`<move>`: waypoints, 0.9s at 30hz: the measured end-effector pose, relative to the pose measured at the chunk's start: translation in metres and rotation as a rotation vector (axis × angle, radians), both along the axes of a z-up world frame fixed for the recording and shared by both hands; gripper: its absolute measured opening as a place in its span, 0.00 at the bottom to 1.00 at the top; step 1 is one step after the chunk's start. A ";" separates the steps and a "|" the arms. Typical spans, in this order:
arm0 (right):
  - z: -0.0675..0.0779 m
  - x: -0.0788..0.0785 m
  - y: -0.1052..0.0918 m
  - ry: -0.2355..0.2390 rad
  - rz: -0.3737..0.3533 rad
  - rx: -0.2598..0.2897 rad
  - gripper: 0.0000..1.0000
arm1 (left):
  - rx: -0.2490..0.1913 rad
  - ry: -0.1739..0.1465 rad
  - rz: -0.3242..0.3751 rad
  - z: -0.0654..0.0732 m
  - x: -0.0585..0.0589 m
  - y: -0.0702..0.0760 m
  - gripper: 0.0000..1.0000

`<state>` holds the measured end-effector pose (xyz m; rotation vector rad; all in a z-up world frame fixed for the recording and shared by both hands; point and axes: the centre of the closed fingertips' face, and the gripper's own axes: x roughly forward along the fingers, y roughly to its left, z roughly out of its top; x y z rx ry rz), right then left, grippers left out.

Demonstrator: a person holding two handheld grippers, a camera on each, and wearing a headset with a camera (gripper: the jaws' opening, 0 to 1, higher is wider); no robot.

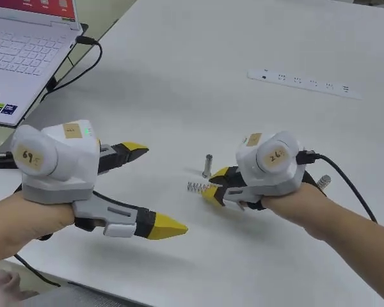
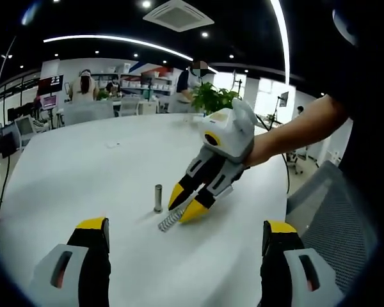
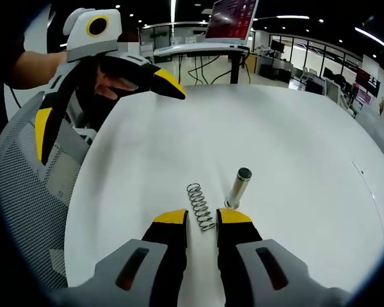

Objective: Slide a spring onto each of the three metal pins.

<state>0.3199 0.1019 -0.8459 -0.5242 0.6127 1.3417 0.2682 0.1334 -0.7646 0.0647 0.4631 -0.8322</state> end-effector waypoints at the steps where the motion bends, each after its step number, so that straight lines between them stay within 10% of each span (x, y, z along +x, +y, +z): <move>1: 0.001 -0.001 0.000 -0.001 0.003 -0.002 0.15 | 0.001 0.001 0.000 0.000 0.000 0.000 0.97; 27: 0.002 -0.012 -0.010 -0.034 0.084 -0.027 0.08 | -0.001 0.002 -0.012 0.002 0.002 -0.006 0.96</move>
